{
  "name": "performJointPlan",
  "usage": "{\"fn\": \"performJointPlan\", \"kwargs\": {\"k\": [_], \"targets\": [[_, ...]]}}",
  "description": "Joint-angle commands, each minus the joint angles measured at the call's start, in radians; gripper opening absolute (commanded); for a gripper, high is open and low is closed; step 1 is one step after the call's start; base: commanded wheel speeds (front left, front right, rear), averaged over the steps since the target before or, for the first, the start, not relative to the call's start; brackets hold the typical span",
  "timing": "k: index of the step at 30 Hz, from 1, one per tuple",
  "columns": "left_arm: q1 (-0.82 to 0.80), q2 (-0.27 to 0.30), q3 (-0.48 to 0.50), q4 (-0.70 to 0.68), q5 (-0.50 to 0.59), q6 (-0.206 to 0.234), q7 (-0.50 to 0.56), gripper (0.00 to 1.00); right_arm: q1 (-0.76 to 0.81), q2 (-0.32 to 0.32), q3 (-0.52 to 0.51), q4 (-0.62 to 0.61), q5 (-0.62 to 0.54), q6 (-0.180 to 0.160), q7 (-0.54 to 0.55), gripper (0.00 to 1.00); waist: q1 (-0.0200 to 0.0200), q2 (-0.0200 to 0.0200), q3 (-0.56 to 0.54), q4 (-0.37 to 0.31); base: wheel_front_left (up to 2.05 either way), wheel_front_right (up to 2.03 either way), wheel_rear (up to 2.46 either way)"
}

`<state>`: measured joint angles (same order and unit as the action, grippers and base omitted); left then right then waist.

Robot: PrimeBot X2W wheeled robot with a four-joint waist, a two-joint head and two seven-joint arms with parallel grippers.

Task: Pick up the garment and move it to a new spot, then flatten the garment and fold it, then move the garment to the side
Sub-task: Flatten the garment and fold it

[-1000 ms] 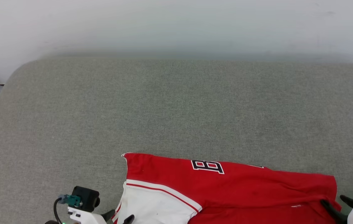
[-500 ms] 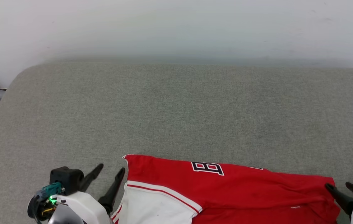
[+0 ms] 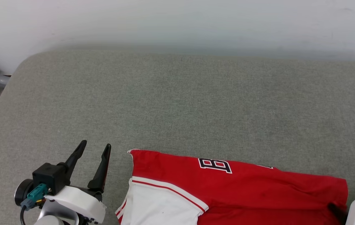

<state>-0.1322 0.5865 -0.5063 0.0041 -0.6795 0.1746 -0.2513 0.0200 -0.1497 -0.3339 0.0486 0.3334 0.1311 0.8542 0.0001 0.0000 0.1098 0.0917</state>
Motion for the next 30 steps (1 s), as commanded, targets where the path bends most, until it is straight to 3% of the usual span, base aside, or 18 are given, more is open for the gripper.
{"fn": "performJointPlan", "kwargs": {"k": [1,9,22,29,30], "targets": [[-0.004,-0.004,0.006,0.004,0.007,-0.008,-0.008,1.00,-0.016,0.010,-0.011,0.014,-0.011,-0.001,-0.001,1.00,-0.0001,0.0000,0.009,0.004,0.00,0.00,0.00],[-0.012,-0.023,0.030,0.026,0.024,-0.033,-0.014,1.00,-0.014,0.046,-0.046,0.110,-0.053,-0.001,0.004,1.00,-0.0001,0.0000,0.034,0.013,0.00,0.00,0.00],[-0.018,-0.053,0.043,0.070,0.041,-0.068,-0.016,1.00,-0.022,0.102,0.093,0.162,0.020,0.005,-0.017,1.00,-0.0001,0.0000,0.030,0.004,0.00,0.00,0.00],[0.000,-0.064,0.054,0.079,0.050,-0.078,-0.016,1.00,-0.005,0.097,0.131,0.149,0.023,0.004,-0.005,1.00,-0.0001,0.0000,0.008,0.002,0.00,0.00,0.00],[0.001,-0.065,0.056,0.080,0.052,-0.080,-0.016,1.00,-0.002,0.096,0.133,0.148,0.023,0.004,-0.005,0.89,-0.0001,0.0000,0.005,0.002,0.00,0.00,0.00]]}}
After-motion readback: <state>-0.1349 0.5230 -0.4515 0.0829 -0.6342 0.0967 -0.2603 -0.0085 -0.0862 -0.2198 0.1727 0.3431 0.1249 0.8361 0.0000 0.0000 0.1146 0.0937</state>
